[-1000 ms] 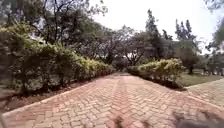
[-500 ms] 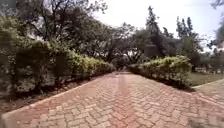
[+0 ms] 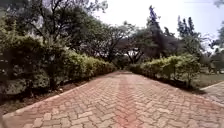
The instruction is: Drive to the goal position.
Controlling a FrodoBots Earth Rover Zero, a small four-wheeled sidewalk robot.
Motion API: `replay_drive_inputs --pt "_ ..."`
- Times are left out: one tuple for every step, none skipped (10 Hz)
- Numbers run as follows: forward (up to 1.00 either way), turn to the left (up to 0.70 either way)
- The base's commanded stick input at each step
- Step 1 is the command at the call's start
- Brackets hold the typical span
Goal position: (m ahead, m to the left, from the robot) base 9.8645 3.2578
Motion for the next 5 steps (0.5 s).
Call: replay_drive_inputs --pt "0.7 -0.35" --pt "0.7 -0.34" --pt "0.7 -0.07" --pt "0.7 0.0" --pt "0.7 0.0"
